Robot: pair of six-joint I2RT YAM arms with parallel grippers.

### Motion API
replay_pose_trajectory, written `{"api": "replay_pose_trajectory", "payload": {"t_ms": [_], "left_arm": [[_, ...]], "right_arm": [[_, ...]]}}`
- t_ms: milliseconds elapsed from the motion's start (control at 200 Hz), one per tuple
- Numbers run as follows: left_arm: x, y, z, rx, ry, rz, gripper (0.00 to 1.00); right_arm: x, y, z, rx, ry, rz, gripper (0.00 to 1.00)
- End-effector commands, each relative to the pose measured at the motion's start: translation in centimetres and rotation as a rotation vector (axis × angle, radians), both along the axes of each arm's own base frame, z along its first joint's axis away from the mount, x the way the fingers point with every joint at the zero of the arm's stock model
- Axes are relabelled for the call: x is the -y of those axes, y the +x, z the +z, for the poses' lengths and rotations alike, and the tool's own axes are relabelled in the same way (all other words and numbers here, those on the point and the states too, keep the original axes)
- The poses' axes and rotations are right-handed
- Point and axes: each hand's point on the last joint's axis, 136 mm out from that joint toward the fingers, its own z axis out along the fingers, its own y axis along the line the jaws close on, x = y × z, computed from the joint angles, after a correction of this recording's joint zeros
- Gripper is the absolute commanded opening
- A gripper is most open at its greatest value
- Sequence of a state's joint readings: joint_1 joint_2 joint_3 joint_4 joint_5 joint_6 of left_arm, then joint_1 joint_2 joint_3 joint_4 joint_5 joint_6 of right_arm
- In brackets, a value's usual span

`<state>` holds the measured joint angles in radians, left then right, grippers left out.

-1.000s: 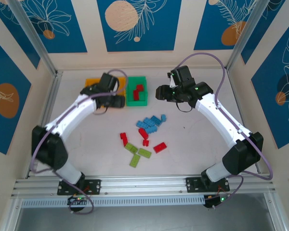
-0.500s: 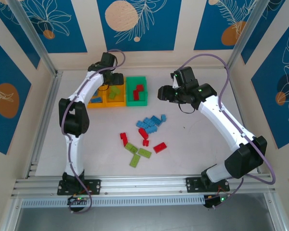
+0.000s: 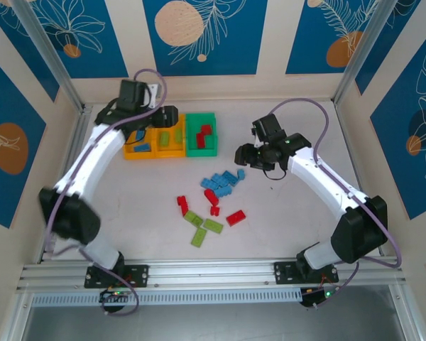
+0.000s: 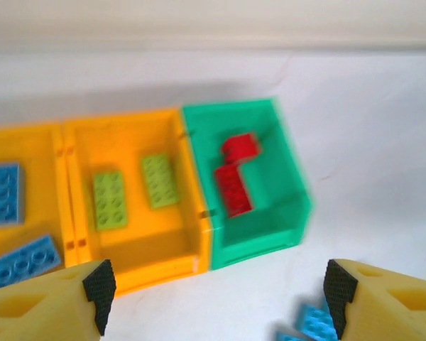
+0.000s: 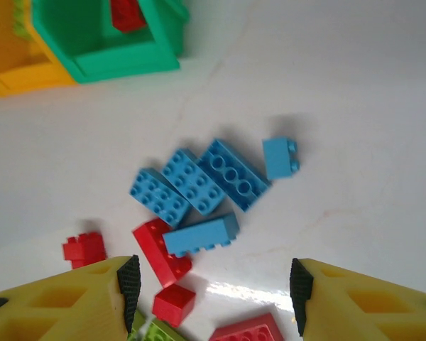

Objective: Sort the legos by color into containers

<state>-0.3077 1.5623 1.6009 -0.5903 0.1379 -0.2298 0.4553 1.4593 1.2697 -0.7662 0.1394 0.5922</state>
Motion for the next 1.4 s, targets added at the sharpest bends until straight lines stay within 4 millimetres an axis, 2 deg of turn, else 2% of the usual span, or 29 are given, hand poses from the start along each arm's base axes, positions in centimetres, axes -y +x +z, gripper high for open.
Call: {"api": "replay_pose_trajectory", "payload": {"t_ms": [0, 110, 220, 335, 545, 695, 795, 930, 1030, 1080, 1185, 1245, 1325, 1395], "left_arm": [[2.9, -4.6, 4.6, 0.233, -0.026, -0.252, 0.79], [3.0, -9.0, 5.2, 0.345, 0.041, -0.387, 0.84], [3.8, -13.5, 4.5, 0.43, 0.09, -0.585, 0.99], [3.6, -15.9, 2.9, 0.457, 0.146, -0.665, 1.0], [3.2, -15.9, 1.3, 0.392, 0.142, -0.636, 1.0], [3.1, -14.6, 0.7, 0.365, 0.146, -0.587, 1.0], [3.3, -13.9, 1.0, 0.339, 0.108, -0.55, 1.0], [3.4, -12.0, 1.6, 0.226, -0.019, -0.411, 1.0], [4.0, -10.3, 1.6, 0.053, -0.167, -0.287, 1.0], [4.4, -9.3, 1.5, -0.046, -0.246, -0.236, 0.99], [6.0, -7.3, 0.8, -0.257, -0.474, -0.148, 0.96], [7.7, -6.2, 0.9, -0.347, -0.66, -0.139, 0.95], [9.7, -4.8, 1.3, -0.449, -0.889, -0.137, 0.94], [10.8, -4.0, 1.6, -0.503, -0.98, -0.145, 0.94]], "right_arm": [[0.4, -0.1, -2.9, -0.091, -0.024, -0.021, 0.61], [0.0, 1.3, -5.3, -0.134, -0.036, -0.007, 0.59], [-0.8, 2.7, -7.5, -0.169, -0.045, 0.011, 0.58], [-1.1, 4.0, -9.5, -0.202, -0.063, 0.005, 0.56], [-0.6, 5.0, -12.9, -0.245, -0.093, -0.015, 0.53], [-0.1, 5.2, -14.0, -0.253, -0.124, -0.023, 0.4], [0.4, 5.4, -13.8, -0.246, -0.126, -0.04, 0.29], [0.2, 5.7, -11.0, -0.211, -0.039, -0.066, 0.19], [-0.8, 5.8, -7.1, -0.162, 0.108, -0.076, 0.18], [-1.5, 5.9, -4.5, -0.125, 0.196, -0.068, 0.18], [-3.6, 5.8, 1.0, -0.061, 0.405, -0.031, 0.18], [-5.0, 5.6, 3.8, -0.036, 0.527, 0.003, 0.18], [-6.5, 5.4, 6.6, -0.023, 0.657, 0.044, 0.18], [-7.2, 5.3, 8.6, -0.002, 0.723, 0.073, 0.18]]}}
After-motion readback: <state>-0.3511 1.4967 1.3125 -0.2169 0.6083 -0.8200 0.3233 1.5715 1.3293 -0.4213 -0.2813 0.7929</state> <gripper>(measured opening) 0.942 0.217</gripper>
